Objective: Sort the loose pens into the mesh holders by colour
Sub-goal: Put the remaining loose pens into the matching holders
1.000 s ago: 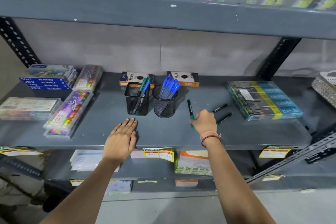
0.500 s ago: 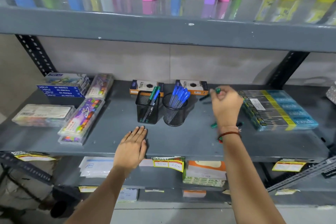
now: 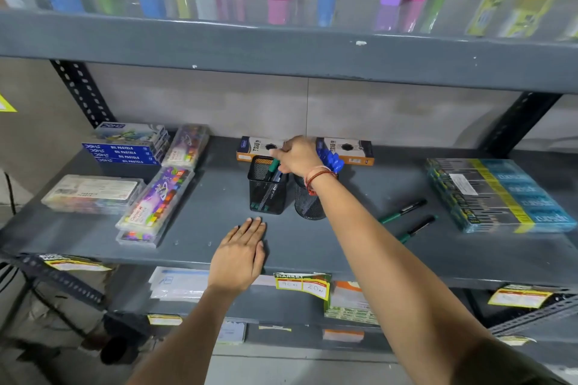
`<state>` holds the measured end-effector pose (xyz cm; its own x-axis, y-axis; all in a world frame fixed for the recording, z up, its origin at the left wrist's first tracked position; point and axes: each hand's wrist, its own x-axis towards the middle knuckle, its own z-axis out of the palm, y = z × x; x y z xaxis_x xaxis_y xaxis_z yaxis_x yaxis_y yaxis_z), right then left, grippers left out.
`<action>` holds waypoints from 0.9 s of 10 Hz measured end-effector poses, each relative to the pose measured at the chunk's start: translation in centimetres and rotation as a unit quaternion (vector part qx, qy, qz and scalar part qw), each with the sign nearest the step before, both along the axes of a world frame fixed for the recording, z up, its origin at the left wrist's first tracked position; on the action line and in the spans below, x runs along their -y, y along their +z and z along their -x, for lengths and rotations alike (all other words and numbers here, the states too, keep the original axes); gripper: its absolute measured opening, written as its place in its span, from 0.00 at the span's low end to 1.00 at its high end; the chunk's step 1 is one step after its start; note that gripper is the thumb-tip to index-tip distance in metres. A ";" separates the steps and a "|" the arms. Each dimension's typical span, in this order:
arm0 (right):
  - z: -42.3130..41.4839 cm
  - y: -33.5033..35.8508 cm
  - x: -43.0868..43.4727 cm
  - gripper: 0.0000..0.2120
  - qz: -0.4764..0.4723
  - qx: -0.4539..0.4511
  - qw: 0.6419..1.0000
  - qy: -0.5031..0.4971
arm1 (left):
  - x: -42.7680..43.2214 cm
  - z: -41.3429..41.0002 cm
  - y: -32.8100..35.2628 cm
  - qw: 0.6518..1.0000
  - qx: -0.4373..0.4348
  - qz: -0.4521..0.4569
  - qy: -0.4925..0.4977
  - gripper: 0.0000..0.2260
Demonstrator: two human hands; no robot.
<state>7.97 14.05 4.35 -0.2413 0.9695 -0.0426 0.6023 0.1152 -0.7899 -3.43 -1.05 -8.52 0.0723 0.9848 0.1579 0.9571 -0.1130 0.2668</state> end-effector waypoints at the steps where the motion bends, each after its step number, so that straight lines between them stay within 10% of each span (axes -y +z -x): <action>1: -0.9 0.6 -1.2 0.10 -0.071 0.029 0.996 -0.050 | 0.1 0.0 0.2 1.000 -0.001 -0.002 0.001 0.23; 4: 0.1 -1.0 -1.7 0.13 -0.051 0.140 0.989 -0.020 | 0.1 -0.1 0.3 1.000 0.000 -0.004 0.001 0.23; 7: -4.6 3.6 -0.8 0.06 -0.155 -0.102 0.976 -0.110 | 0.1 -0.2 0.1 1.000 0.005 -0.007 0.004 0.23; 9: -8.7 4.5 0.2 0.06 -0.245 -0.073 0.955 -0.148 | 0.2 -0.2 0.1 1.000 0.000 -0.004 0.004 0.24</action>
<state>16.70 13.89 8.82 0.0774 0.8907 0.4480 0.5526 0.3357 -0.7628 -3.18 -1.24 -8.39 0.0640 0.9839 0.1667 0.9579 -0.1074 0.2661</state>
